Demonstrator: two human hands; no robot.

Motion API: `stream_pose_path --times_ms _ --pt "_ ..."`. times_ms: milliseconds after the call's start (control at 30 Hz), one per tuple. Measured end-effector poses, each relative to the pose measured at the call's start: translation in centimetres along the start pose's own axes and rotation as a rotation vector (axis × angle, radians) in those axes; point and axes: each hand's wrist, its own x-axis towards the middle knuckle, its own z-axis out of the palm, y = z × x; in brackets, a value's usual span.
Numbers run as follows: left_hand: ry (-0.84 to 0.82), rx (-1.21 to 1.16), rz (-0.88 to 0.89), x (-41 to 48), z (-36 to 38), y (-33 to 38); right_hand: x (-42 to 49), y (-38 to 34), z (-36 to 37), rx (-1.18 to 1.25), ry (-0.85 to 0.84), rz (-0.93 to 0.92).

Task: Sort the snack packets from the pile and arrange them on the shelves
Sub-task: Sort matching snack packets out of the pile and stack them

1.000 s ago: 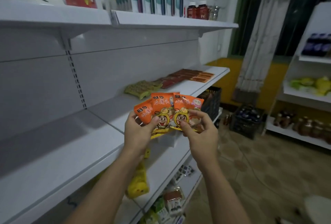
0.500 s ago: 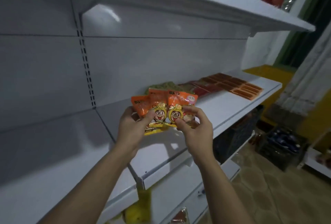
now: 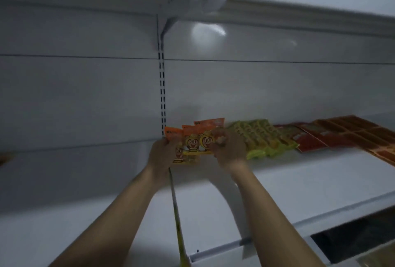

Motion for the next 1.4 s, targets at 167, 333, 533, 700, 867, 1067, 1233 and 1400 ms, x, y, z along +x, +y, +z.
stream_pose_path --times_ms 167,333,533,700,867,1067,1233,1400 --pt "0.171 0.38 0.022 2.1 -0.1 -1.0 1.4 1.9 0.3 -0.144 -0.102 -0.05" --pt "0.319 0.542 0.045 3.1 0.5 -0.8 2.7 2.5 1.5 -0.195 -0.154 -0.075" --pt "0.429 1.026 0.243 2.7 -1.0 -3.3 2.7 3.9 2.6 -0.084 0.005 -0.082" --pt "0.156 1.186 0.609 3.1 -0.9 -3.4 2.5 4.0 1.4 -0.225 -0.064 -0.079" --pt "-0.018 1.335 0.689 2.6 0.5 -3.6 1.4 3.6 2.1 -0.584 0.011 -0.184" --pt "-0.021 1.425 0.58 2.4 0.8 -3.8 0.4 4.5 2.6 -0.692 -0.275 -0.172" --pt "0.009 1.52 0.542 1.8 2.0 -4.0 1.9 4.8 2.1 -0.712 -0.25 -0.168" --pt "-0.012 1.544 0.526 2.4 2.3 -4.4 2.5 5.1 2.5 -0.663 -0.239 -0.153"
